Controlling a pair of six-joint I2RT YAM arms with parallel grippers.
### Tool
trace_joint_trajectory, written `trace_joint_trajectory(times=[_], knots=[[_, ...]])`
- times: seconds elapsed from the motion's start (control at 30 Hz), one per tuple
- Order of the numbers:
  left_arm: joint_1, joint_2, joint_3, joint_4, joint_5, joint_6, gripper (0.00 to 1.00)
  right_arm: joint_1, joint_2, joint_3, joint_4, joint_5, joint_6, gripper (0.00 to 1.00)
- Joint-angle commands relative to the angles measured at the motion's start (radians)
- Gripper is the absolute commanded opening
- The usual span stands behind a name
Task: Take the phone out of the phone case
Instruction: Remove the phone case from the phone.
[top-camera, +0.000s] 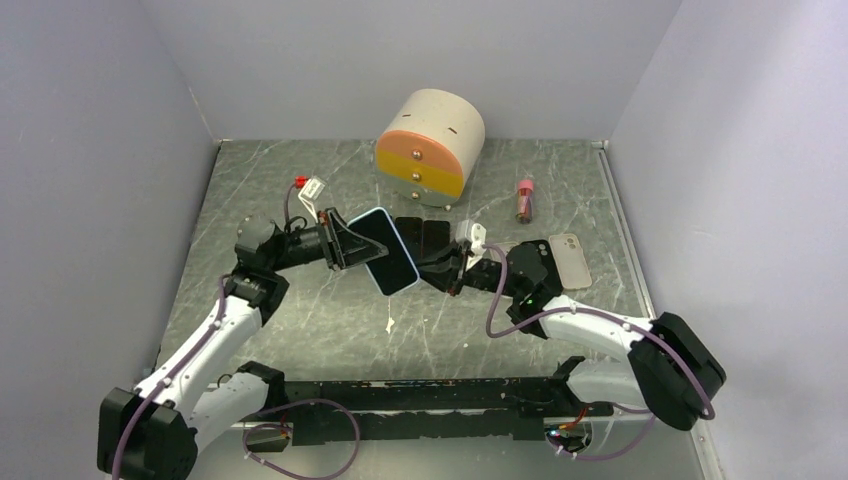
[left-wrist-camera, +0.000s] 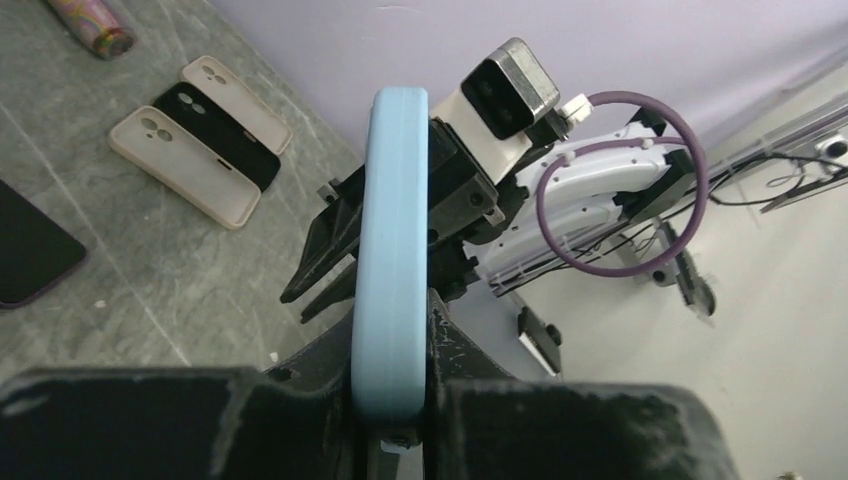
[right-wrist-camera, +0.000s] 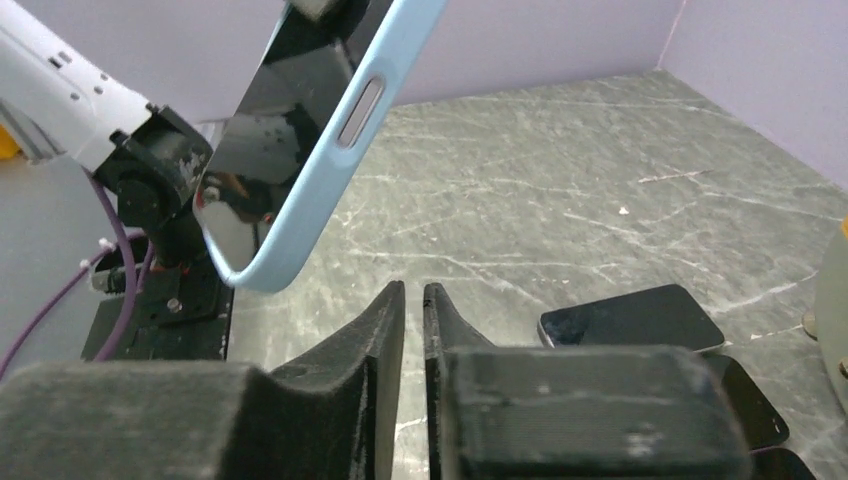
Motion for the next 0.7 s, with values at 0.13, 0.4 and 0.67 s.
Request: trace_joint_trajectory(times=[0.13,0.4,0.67], knots=[[0.010,-0.057,0.195,-0.431,0.049,0.344,0.02,-0.006,-0.111,0.069,-0.338,-0.138,-0.159,0.41],[0.010,-0.018,0.278,-0.577,0.149,0.518,0.02,-0.006,-0.117,0.156,-0.417,-0.256,-0.147,0.55],[0.010,0.004,0.316,-0.626,0.202,0.598,0.03,-0.004,-0.055,0.230,-0.405,-0.366,-0.084,0.56]])
